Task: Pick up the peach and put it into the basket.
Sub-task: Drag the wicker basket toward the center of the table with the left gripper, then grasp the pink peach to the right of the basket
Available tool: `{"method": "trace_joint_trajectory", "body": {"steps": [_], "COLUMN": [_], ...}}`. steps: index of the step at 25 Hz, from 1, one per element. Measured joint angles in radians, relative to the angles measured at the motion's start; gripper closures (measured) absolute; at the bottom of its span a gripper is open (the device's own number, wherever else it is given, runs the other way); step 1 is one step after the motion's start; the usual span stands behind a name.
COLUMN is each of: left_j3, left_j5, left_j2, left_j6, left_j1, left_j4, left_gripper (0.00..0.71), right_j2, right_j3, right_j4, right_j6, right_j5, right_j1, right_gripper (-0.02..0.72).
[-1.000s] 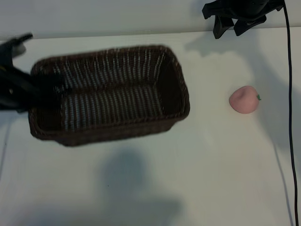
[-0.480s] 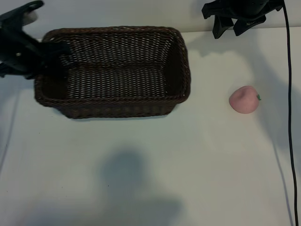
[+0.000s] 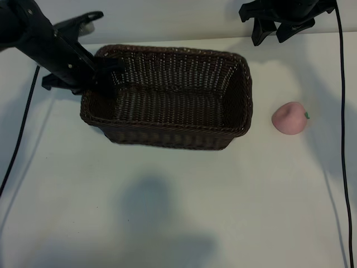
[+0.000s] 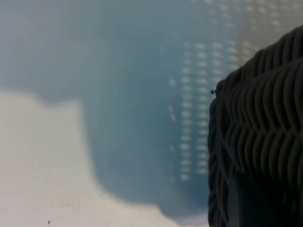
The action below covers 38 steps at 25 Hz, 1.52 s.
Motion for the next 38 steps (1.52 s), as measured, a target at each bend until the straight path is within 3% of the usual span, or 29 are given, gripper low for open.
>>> {"method": "trace_joint_trajectory", "body": {"steps": [17, 20, 25, 27, 31, 38], "left_j3": [-0.001, -0.001, -0.001, -0.001, -0.001, -0.001], "left_j5": [-0.033, -0.023, 0.005, 0.014, 0.033, 0.082], "left_j2": [0.078, 0.080, 0.065, 0.033, -0.046, -0.176], "left_j6": [-0.011, -0.016, -0.016, -0.021, -0.076, -0.133], "left_j1": [0.000, 0.000, 0.000, 0.000, 0.000, 0.000], "left_j4": [-0.059, -0.067, -0.054, -0.027, 0.079, 0.227], "left_gripper": [0.536, 0.455, 0.117, 0.038, 0.019, 0.064], "right_j2": [0.000, 0.000, 0.000, 0.000, 0.000, 0.000], "right_j3": [0.000, 0.000, 0.000, 0.000, 0.000, 0.000], "right_j4": [0.001, 0.003, 0.003, 0.003, 0.004, 0.004], "right_j6": [0.000, 0.000, 0.000, 0.000, 0.000, 0.000], "right_j5": [0.000, 0.000, 0.000, 0.000, 0.000, 0.000], "right_j1": [0.000, 0.000, 0.000, 0.000, 0.000, 0.000], "right_gripper": [0.198, 0.198, 0.198, 0.198, 0.198, 0.198]}}
